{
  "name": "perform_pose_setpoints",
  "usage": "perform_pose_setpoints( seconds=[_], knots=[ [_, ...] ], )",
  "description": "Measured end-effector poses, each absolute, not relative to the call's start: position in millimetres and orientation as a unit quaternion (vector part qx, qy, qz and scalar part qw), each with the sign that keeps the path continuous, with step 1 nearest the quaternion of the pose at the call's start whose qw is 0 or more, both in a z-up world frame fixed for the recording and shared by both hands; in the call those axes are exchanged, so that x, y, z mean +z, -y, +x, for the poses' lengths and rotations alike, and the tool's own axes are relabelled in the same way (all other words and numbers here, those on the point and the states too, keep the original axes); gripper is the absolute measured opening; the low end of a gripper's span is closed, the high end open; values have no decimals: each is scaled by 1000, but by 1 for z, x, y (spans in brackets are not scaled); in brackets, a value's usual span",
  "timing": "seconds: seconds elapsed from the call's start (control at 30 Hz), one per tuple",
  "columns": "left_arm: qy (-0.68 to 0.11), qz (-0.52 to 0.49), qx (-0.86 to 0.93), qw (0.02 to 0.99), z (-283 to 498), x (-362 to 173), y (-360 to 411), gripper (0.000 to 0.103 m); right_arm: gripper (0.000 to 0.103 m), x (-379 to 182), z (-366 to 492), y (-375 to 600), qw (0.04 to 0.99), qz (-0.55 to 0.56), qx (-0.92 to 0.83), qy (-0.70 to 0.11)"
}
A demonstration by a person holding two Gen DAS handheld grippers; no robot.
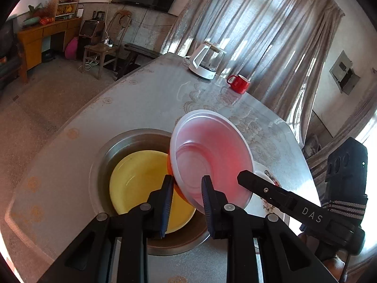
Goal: Organize plates and bowls
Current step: 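Carry the red plastic bowl with the right tool over the steel basin, then lower the red plastic bowl into the yellow bowl and release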
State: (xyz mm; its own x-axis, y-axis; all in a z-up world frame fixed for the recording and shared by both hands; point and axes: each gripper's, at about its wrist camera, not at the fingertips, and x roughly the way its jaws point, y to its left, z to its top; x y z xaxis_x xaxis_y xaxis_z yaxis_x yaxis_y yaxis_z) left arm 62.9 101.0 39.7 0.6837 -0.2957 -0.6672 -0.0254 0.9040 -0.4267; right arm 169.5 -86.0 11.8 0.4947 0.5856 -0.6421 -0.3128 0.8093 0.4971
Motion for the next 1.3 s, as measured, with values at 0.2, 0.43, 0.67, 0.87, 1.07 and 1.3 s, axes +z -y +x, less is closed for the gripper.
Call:
perform_pose_setpoints(
  seconds=[0.2, 0.43, 0.67, 0.87, 1.07, 1.3],
  knots=[
    [-395, -213, -62, 891, 54, 32, -117, 23, 12, 5, 170, 67, 842, 143, 282, -437],
    [-412, -225, -52, 881, 54, 17, -126, 23, 12, -8, 171, 53, 829, 123, 289, -462],
    [-420, -233, -46, 876, 54, 8, -134, 23, 19, -25, 171, 42, 812, 112, 298, -489],
    [-420, -213, -34, 881, 55, 5, -130, 23, 20, -27, 167, 36, 817, 92, 297, -487],
    [-420, -207, -28, 883, 54, 0, -132, 23, 20, -26, 164, 33, 821, 75, 292, -485],
    [-416, -184, -24, 890, 55, -2, -126, 23, 21, -25, 164, 25, 836, 38, 281, -470]
  ],
)
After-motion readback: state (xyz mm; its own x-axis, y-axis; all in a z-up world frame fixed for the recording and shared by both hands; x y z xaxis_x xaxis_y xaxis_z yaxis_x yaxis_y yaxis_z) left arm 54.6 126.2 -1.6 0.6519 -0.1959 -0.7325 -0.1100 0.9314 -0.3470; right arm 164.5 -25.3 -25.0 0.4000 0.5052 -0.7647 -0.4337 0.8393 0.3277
